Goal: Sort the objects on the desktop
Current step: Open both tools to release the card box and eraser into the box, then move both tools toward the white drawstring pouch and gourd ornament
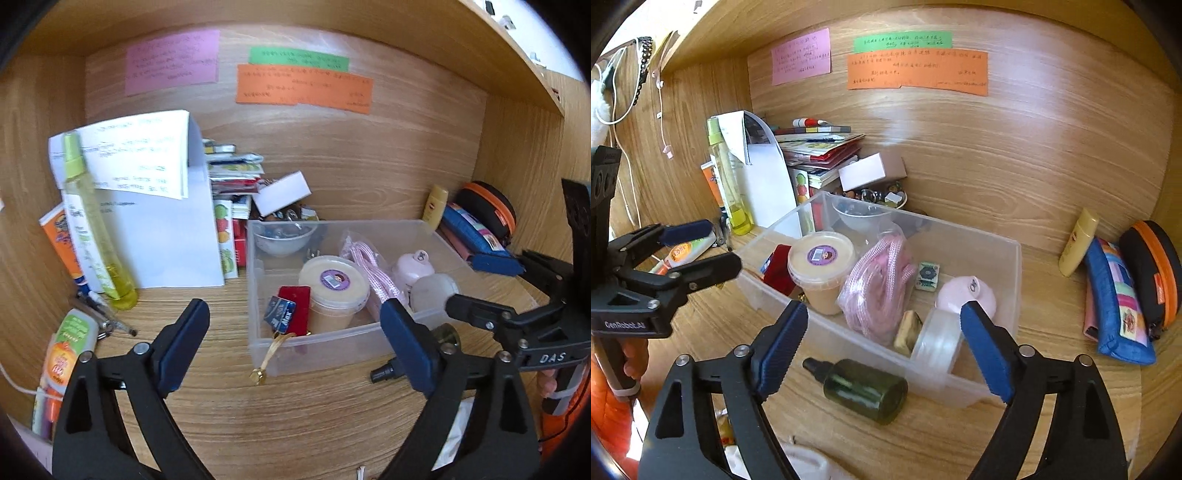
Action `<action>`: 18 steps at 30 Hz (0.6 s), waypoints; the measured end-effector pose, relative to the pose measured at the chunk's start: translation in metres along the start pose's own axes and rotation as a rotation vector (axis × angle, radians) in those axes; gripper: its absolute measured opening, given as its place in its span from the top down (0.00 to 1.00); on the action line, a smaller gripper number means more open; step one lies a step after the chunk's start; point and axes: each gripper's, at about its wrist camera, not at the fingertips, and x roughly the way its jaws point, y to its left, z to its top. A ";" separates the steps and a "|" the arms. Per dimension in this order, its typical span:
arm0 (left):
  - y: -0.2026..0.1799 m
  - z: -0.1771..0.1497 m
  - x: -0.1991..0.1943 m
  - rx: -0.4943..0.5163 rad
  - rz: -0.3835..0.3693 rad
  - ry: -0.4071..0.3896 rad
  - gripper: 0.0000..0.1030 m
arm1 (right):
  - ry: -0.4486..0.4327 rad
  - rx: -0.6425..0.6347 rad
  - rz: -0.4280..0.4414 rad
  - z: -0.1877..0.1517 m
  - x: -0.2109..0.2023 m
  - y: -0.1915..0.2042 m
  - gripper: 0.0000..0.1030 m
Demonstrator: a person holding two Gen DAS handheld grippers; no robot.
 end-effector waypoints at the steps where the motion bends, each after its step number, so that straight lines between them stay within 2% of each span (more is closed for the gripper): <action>1: 0.000 -0.001 -0.003 0.001 0.006 0.000 0.08 | 0.000 0.002 0.000 -0.002 -0.003 0.000 0.20; 10: 0.006 -0.014 -0.027 -0.031 0.022 0.001 0.06 | 0.009 0.015 0.010 -0.021 -0.032 0.001 0.19; 18: 0.010 -0.035 -0.043 -0.039 0.052 0.028 0.05 | 0.039 -0.025 0.046 -0.051 -0.050 0.018 0.18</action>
